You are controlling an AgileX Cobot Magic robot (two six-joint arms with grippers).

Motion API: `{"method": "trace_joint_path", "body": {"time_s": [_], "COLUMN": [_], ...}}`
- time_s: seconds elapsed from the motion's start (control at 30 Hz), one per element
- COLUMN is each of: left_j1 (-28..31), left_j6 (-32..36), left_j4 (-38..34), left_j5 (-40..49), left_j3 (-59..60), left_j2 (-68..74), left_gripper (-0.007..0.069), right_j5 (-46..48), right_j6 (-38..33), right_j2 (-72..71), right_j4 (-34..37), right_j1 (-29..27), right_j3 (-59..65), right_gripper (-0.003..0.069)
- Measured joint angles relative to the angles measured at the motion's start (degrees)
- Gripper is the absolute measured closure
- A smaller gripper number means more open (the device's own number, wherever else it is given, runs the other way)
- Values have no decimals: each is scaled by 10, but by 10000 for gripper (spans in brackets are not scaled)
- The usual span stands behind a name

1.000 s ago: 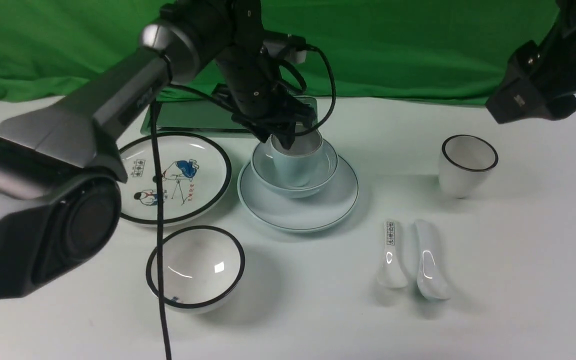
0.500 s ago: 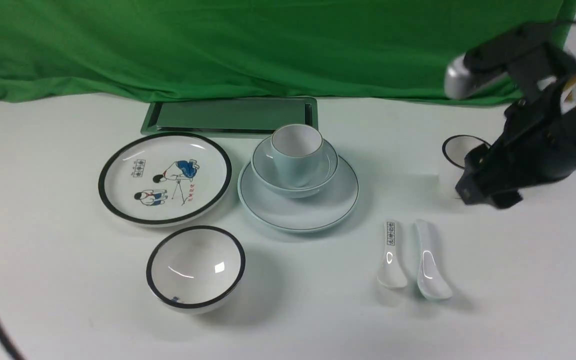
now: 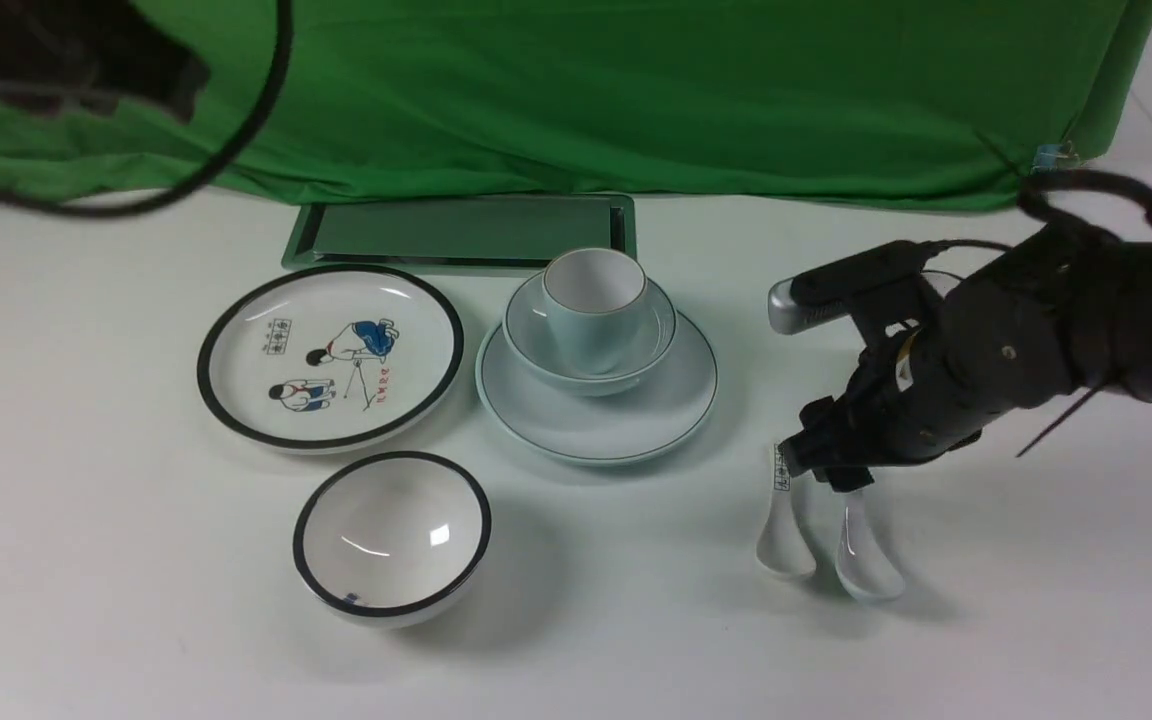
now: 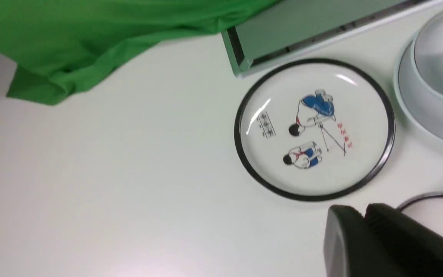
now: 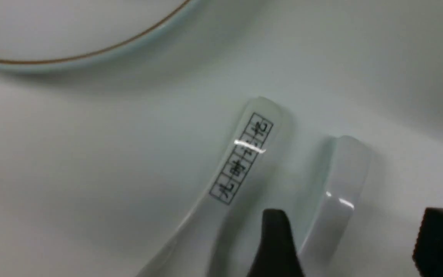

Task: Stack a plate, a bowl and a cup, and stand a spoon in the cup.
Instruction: Use the right arm to grab a blue soup spoon, then use the right arm to put the blue soup spoon into the blue teacup in the middle

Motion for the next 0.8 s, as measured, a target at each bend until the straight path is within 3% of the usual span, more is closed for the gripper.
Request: {"method": "trace_joint_path", "body": {"time_s": [0.2,0.27,0.43,0.57,0.7,0.77,0.8], "left_j1": [0,0,0,0,0,0,0], "left_j6": [-27,-31,-35,-36,-36,-37,-37], "left_j4": [-20,-22,-24,-24,-25,-29,-30], "left_j5": [-73,-82,-99,-135,-175,-213,-215], "left_j3": [167,197,233,236,236,236,236], "left_j2": [-108,-125,-148,-148,-148,-148,-148], "left_gripper": [630,630,630,630,630,630,630], "right_j5": [0,-4,3,6,-55,-189,-211], "right_j6": [20,22,20,17,17,21,21], "right_j2": [59,62,63,37,-4,-33,-35], "right_j4": [-9,-9,-8,-7,6,23,23], "right_j1": [-5,-5,-5,-5,3,24,25], "right_j3": [-24,-27,-35,-61,-98,-123,-124], "right_gripper": [174,211,501,487,487,487,487]}}
